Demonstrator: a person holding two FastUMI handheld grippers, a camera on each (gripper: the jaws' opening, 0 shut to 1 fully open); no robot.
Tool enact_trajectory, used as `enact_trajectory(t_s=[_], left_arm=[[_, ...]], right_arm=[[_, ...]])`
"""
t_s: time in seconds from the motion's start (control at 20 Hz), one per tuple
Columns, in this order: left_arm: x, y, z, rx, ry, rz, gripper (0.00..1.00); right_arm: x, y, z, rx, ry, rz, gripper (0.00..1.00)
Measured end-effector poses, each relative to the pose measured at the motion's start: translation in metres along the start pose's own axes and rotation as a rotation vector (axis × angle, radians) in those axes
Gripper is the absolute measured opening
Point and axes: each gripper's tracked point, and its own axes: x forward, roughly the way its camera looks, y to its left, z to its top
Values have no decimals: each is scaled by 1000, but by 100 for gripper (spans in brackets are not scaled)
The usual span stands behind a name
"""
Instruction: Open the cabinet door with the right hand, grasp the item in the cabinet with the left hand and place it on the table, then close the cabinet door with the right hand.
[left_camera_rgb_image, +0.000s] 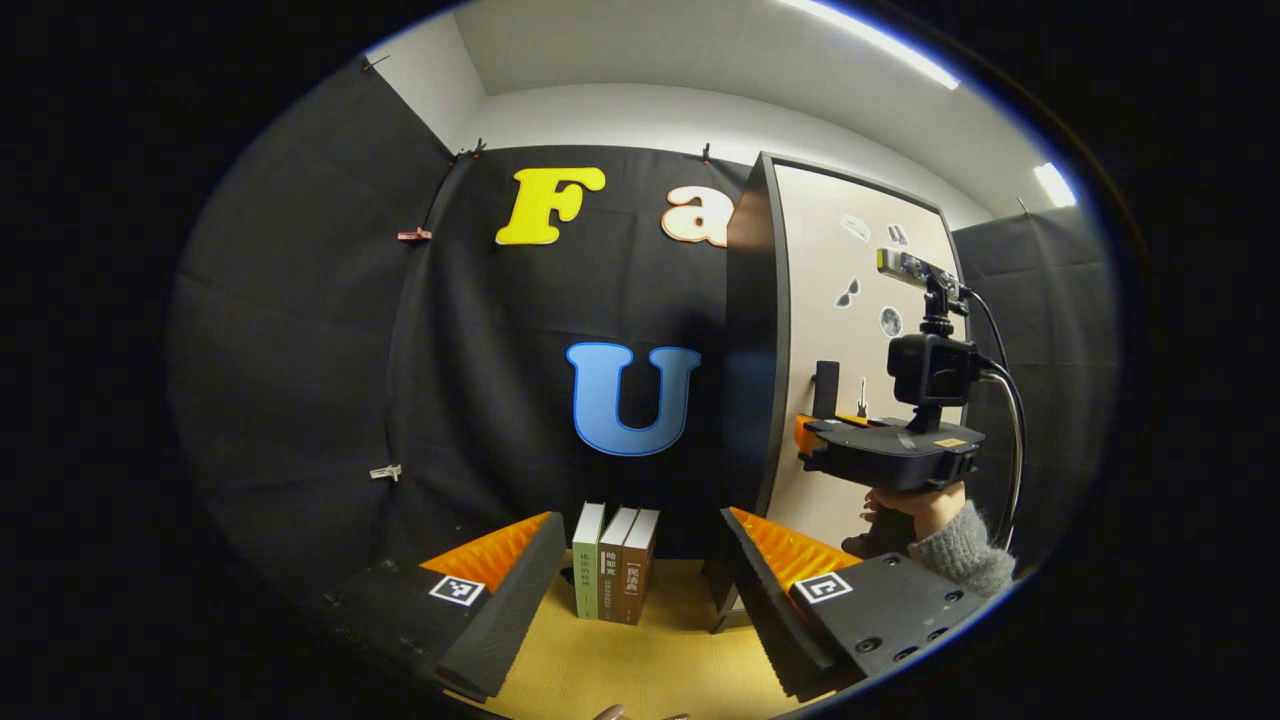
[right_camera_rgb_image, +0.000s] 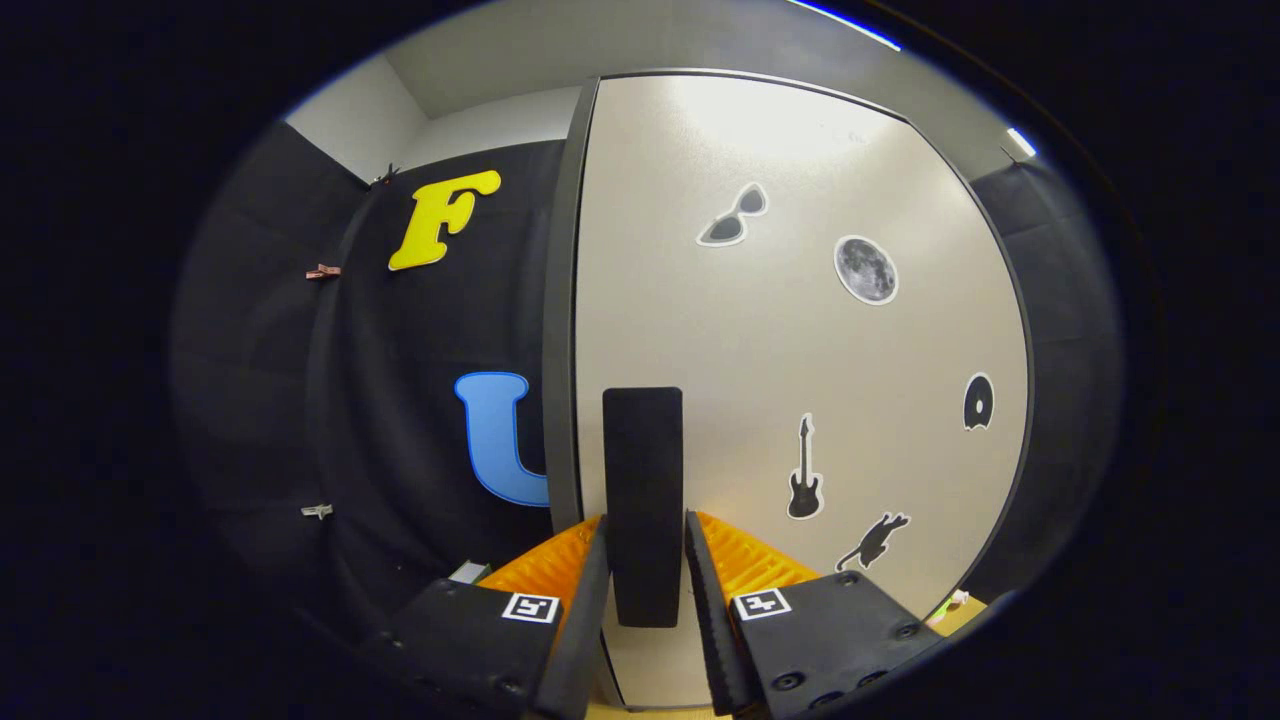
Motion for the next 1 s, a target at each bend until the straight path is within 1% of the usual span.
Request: enact_trajectory(t_s=[0.05, 0.1, 0.15, 0.2, 0.25, 0.3, 0.35, 0.55, 0.7, 0.85, 1.0], left_arm=[[-1, 2, -1, -2, 0, 4, 96], [-2, 2, -1, -3, 1, 7, 96], [-4, 3, -2, -5, 3, 7, 96], [-7, 3, -3, -7, 5, 7, 96], [-9, 5, -3, -9, 5, 9, 96], [-12, 7, -3, -12, 2, 11, 96], [-15, 9, -2, -15, 0, 12, 97], [-27, 21, 1, -6, -10, 21, 96], [-36, 27, 6, -6, -16, 13, 96], [-50, 27, 8, 8, -24, -14, 96], [-62, 19, 5, 13, -19, -66, 96]], right_arm=[[-1, 2, 1, -5, 3, -2, 49], [1, 1, 0, -8, -4, -14, 52], [1, 1, -1, -15, 3, -23, 35], [1, 1, 3, -11, 2, -28, 40], [3, 1, -1, -13, 7, -29, 27], [2, 0, 0, -9, 9, -30, 27], [-2, 1, -1, -6, 6, -31, 13], [-2, 2, -1, -24, 19, -10, 12], [-7, 2, -1, -52, 25, -3, 12], [-22, 2, 1, -33, 28, 21, 12], [-46, 1, 6, -28, 32, 31, 12]])
